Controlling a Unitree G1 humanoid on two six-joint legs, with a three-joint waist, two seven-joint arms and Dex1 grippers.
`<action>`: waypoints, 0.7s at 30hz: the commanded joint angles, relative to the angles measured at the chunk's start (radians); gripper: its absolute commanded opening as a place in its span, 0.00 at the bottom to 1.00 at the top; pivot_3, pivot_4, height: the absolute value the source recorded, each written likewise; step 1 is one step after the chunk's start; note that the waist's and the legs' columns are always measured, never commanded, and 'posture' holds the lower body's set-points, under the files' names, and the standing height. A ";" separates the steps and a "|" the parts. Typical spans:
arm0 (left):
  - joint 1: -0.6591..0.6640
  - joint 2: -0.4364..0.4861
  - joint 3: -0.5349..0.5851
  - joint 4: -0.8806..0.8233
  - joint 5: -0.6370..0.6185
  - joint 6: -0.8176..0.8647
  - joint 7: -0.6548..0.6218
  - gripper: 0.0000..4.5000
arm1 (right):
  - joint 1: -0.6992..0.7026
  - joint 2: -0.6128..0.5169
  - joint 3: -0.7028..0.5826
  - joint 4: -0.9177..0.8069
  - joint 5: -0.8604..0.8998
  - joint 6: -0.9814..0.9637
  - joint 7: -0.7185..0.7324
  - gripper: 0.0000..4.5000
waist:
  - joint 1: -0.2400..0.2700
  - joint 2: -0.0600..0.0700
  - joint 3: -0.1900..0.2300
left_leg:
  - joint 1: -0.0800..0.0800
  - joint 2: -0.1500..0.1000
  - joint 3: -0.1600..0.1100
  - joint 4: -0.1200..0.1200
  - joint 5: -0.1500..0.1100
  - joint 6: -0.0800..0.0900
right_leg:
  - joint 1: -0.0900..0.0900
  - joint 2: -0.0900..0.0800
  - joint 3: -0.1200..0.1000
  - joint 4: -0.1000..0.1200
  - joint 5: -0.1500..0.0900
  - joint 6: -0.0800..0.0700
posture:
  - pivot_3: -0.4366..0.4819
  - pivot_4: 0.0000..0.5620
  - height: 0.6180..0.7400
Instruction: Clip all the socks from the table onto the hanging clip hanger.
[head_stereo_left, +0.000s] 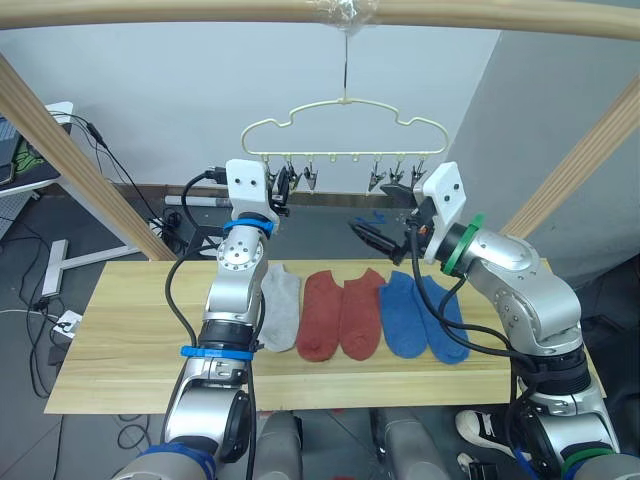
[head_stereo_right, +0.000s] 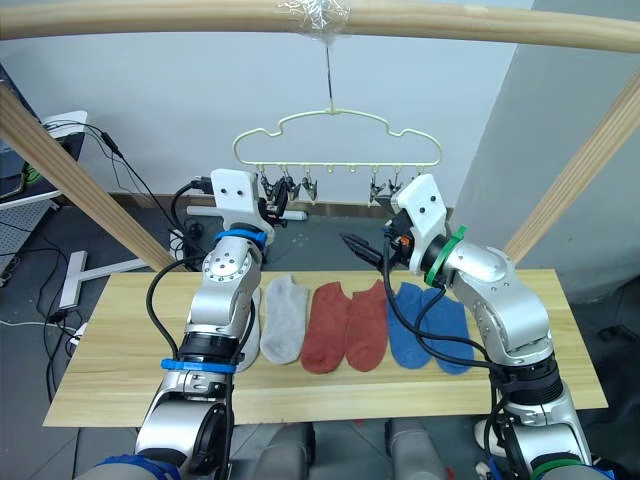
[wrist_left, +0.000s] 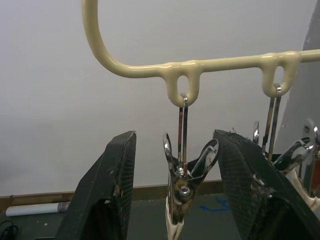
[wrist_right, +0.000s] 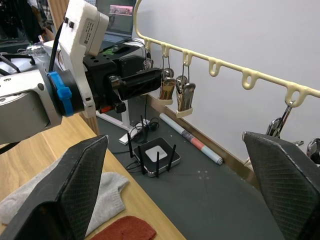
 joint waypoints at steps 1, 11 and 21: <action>-0.020 0.007 0.004 -0.018 0.001 -0.031 -0.007 0.55 | -0.022 -0.001 -0.025 -0.041 0.014 -0.011 -0.008 1.00 | 0.000 0.000 0.003 | 0.000 0.000 0.000 0.000 0.000 0.000 | 0.000 0.000 0.000 0.000 0.000 0.000 | 0.45 0.50 1.00; -0.033 0.007 0.012 -0.019 -0.005 -0.040 -0.006 0.06 | -0.015 -0.001 -0.030 -0.044 0.021 -0.003 -0.017 1.00 | 0.001 0.000 0.003 | -0.013 0.000 -0.001 0.001 0.000 0.000 | -0.014 0.000 0.000 0.001 0.001 0.000 | 0.45 0.50 1.00; -0.030 0.012 0.008 -0.014 0.000 -0.033 -0.009 0.06 | -0.017 -0.001 -0.032 -0.041 0.019 -0.005 -0.018 1.00 | 0.000 0.000 0.003 | -0.013 0.000 -0.001 0.001 0.000 0.000 | -0.014 0.000 -0.001 0.001 0.000 0.000 | 0.45 0.50 1.00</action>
